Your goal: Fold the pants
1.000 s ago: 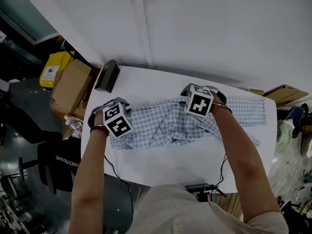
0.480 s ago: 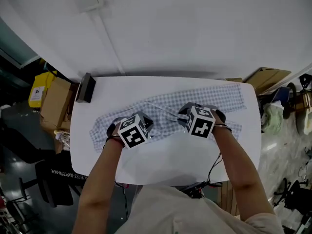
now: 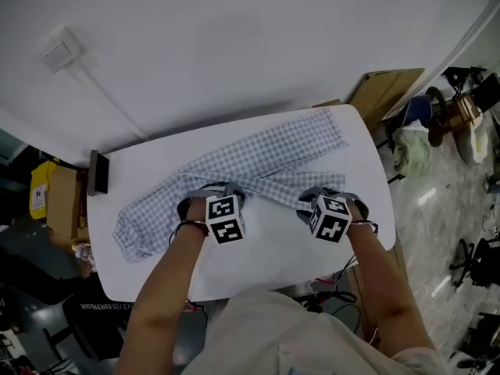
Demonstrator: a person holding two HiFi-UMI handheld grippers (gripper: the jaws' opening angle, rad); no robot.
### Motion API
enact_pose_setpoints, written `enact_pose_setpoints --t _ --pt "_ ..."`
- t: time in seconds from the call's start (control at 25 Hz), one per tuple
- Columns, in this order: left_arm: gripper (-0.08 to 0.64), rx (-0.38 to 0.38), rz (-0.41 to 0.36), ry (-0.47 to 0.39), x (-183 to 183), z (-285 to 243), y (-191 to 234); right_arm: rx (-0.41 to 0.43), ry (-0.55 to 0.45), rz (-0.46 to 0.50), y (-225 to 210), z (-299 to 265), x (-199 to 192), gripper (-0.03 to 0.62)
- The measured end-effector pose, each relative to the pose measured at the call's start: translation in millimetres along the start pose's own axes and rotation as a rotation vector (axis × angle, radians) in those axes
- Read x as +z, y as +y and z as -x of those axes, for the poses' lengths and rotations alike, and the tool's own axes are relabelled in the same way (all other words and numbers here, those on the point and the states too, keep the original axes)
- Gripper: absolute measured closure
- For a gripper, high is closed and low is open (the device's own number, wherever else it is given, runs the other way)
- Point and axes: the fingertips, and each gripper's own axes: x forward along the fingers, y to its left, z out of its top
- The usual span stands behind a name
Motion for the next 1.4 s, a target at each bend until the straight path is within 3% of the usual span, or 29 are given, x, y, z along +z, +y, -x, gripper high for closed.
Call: enact_pose_setpoints --t 0.12,0.32,0.56,0.88,1.2,1.4 --pt "0.548 0.006 -0.052 0.018 13 -20 3 -0.023 0.017 -0.045 6 -7 -28 0.465" --pt "0.546 -0.07 -0.104 0.024 36 -48 -10 -0.03 0.059 -0.086 10 -23 -61 0.457" --pt "0.479 -0.108 -0.139 0.046 44 -69 -19 -0.026 0.077 -0.106 10 -33 -77 0.454" --pt "0.469 -0.109 -0.221 0.116 46 -89 -20 0.001 0.117 -0.116 12 -42 -99 0.454" --pt "0.471 -0.111 -0.233 0.139 45 -100 -22 0.033 0.15 -0.119 15 -48 -117 0.454" --pt "0.495 -0.102 -0.215 0.141 46 -105 -20 0.034 0.199 -0.061 19 -50 -135 0.46"
